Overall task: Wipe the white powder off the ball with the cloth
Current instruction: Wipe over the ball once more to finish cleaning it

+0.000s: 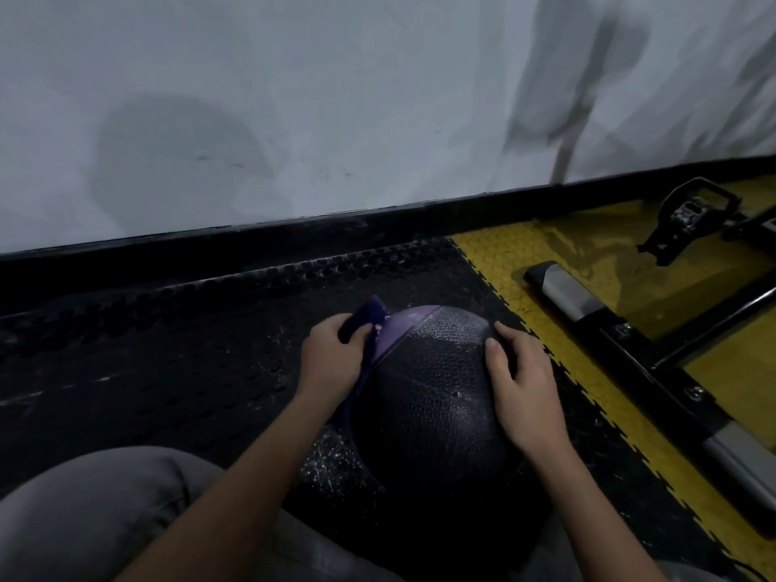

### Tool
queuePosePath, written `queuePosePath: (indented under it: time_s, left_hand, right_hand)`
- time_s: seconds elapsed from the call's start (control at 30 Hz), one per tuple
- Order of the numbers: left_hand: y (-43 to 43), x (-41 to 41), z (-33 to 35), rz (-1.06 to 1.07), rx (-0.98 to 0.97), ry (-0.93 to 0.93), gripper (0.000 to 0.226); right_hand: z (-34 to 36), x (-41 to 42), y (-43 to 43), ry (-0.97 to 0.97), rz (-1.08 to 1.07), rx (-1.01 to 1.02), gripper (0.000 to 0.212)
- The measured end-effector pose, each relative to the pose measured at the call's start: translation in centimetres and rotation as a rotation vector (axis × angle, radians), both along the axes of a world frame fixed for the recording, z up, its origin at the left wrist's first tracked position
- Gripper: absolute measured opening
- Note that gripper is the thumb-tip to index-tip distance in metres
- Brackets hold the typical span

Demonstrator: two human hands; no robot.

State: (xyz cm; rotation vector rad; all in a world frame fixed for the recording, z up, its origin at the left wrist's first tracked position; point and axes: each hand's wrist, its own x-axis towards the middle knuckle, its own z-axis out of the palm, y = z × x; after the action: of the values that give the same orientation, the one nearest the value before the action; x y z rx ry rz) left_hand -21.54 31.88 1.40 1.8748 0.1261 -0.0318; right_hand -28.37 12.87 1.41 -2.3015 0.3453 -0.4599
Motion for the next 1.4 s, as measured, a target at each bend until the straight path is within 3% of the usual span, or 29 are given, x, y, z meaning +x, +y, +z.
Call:
queuePosePath:
  time_s: [0.13, 0.2, 0.27, 0.43, 0.5, 0.67, 0.8, 0.9, 1.1, 1.2, 1.33, 1.4]
  left_hand:
    - [-1.2, -2.2, 1.7, -0.148, 0.122, -0.284, 0.014]
    - [-1.2, -2.3, 2.0, -0.218, 0.177, -0.334, 0.015]
    - [-0.9, -1.4, 1.8, -0.229, 0.152, -0.263, 0.015]
    - [0.5, 1.7, -0.6, -0.013, -0.054, 0.108, 0.018]
    - [0.4, 1.9, -1.1, -0.004, -0.072, 0.129, 0.019]
    - [0.0, 1.0, 0.4, -0.098, -0.048, -0.023, 0.013]
    - [-0.6, -0.9, 2.1, -0.261, 0.122, -0.242, 0.014]
    - [-0.2, -0.8, 2.3, -0.285, 0.154, -0.248, 0.015]
    - [1.4, 1.5, 0.5, -0.082, 0.056, 0.024, 0.01]
    - [0.9, 0.2, 1.4, -0.154, 0.056, -0.078, 0.01]
    - [0.0, -1.1, 2.6, -0.302, 0.243, -0.305, 0.018]
    - [0.2, -0.4, 2.4, -0.274, 0.228, -0.258, 0.018]
  right_hand:
    - [0.0, -0.9, 0.1, 0.016, 0.035, -0.085, 0.058]
    - [-0.1, -1.1, 0.2, 0.021, 0.053, -0.058, 0.059]
    - [0.0, -1.1, 0.1, 0.041, 0.082, 0.003, 0.059]
    - [0.7, -1.3, -0.9, 0.105, 0.289, 0.135, 0.076]
    - [0.9, -1.5, -1.0, 0.151, 0.351, 0.154, 0.088]
    - [1.0, -2.0, -0.8, 0.18, 0.348, 0.092, 0.104]
    - [1.0, -2.3, -0.2, 0.173, 0.319, 0.063, 0.115]
    - [1.2, -2.3, 0.3, 0.178, 0.327, 0.043, 0.116]
    - [1.3, -2.1, 1.1, 0.158, 0.329, 0.031, 0.112]
    - [1.3, -2.0, 0.9, 0.145, 0.315, 0.055, 0.112]
    - [1.3, -2.2, 0.3, 0.159, 0.311, 0.086, 0.112]
    - [1.3, -2.3, 0.4, 0.164, 0.312, 0.098, 0.11]
